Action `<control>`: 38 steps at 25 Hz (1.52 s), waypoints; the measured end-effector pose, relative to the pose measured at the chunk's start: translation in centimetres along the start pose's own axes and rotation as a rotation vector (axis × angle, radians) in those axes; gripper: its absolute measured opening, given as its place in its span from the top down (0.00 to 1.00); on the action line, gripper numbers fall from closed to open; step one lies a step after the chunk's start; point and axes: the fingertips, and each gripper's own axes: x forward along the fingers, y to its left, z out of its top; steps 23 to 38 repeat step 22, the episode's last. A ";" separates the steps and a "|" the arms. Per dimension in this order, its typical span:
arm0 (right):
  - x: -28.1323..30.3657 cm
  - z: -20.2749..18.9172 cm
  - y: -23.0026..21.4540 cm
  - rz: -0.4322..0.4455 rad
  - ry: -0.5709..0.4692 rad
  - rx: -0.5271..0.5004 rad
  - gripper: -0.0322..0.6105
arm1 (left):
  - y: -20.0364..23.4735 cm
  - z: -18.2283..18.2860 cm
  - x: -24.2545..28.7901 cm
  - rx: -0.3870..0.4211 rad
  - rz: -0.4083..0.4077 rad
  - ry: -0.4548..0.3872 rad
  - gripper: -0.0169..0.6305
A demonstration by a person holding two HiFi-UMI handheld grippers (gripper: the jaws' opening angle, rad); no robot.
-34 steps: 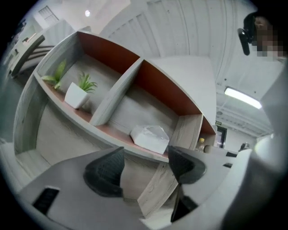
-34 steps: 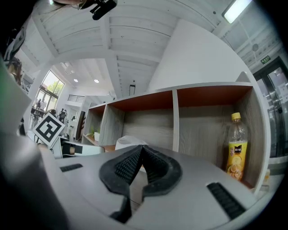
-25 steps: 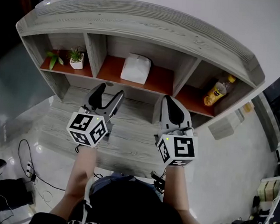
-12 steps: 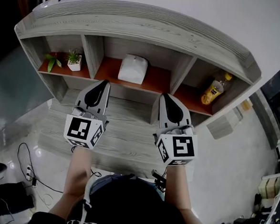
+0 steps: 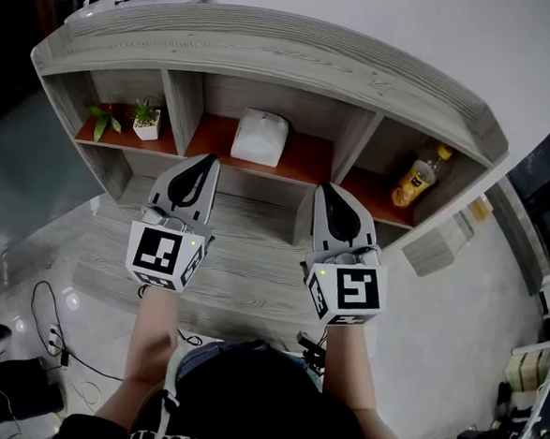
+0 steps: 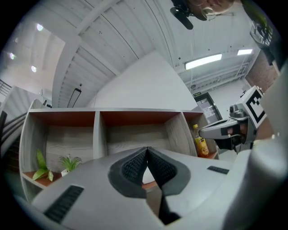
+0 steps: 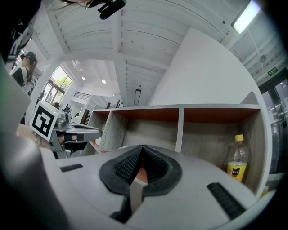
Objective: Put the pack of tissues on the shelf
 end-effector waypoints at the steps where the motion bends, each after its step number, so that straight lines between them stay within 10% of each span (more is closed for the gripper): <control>1: 0.0 0.0 0.1 0.000 0.004 -0.007 0.93 | 0.0 0.1 0.0 0.002 -0.001 -0.001 0.95; 38: -0.5 0.8 -1.2 -0.036 -0.034 0.021 0.93 | 0.1 0.9 0.1 0.031 0.000 -0.018 0.95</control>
